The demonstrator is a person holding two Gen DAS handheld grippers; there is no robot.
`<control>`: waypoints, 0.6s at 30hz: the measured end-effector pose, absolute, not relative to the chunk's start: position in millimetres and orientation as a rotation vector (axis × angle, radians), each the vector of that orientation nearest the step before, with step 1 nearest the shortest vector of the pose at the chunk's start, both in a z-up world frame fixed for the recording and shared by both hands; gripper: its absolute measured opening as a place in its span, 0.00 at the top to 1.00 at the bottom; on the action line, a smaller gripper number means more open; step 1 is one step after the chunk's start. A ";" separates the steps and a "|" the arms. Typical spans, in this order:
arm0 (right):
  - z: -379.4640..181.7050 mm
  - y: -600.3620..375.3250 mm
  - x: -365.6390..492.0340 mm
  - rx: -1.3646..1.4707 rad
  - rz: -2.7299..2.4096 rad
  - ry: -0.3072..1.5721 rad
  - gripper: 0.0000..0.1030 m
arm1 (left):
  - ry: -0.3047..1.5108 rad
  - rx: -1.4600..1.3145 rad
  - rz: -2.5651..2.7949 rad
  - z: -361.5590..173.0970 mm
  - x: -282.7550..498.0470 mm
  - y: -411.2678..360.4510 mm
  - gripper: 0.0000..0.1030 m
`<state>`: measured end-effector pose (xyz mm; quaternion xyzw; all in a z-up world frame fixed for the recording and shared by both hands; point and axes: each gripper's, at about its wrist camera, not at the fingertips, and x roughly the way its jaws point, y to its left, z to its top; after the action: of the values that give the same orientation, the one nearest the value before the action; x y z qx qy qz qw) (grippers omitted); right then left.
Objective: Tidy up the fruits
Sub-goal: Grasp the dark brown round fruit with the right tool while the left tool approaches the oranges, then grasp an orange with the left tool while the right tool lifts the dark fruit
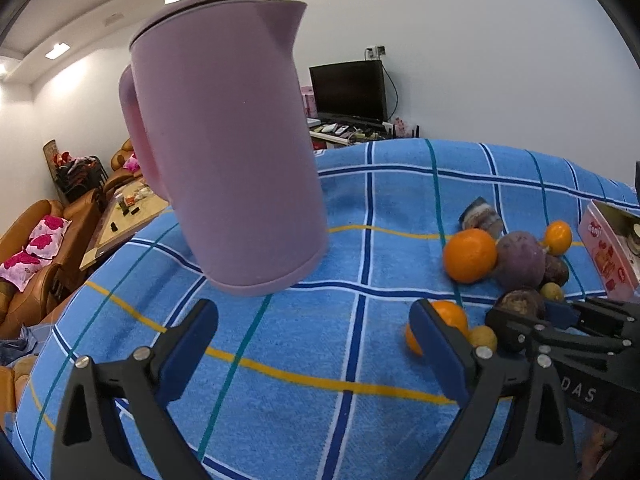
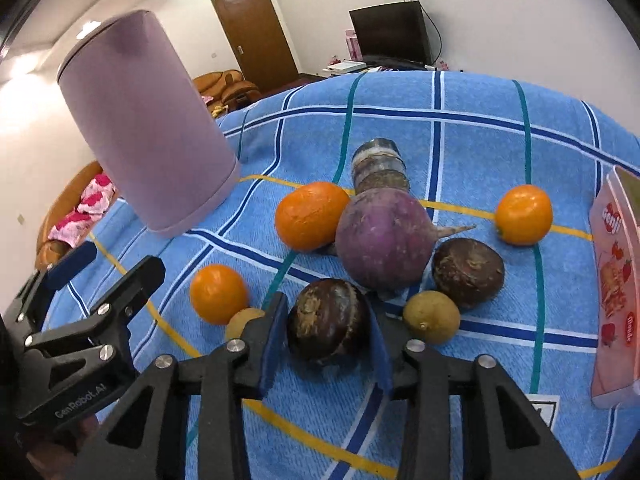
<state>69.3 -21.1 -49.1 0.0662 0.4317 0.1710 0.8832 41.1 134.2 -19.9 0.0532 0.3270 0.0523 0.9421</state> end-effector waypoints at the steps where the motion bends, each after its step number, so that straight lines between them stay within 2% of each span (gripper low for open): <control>1: -48.8 -22.1 67.8 0.136 0.356 0.898 0.61 | 0.667 0.108 0.107 -19.7 40.7 134.1 0.05; 18: -12.9 -47.0 0.8 0.030 0.323 0.730 0.61 | 0.683 0.084 0.037 -23.8 44.1 119.6 0.06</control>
<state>0.8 -47.0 -12.9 0.0144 0.3553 0.1572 0.9213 44.1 119.6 -23.8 0.0411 0.3347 0.0182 0.9413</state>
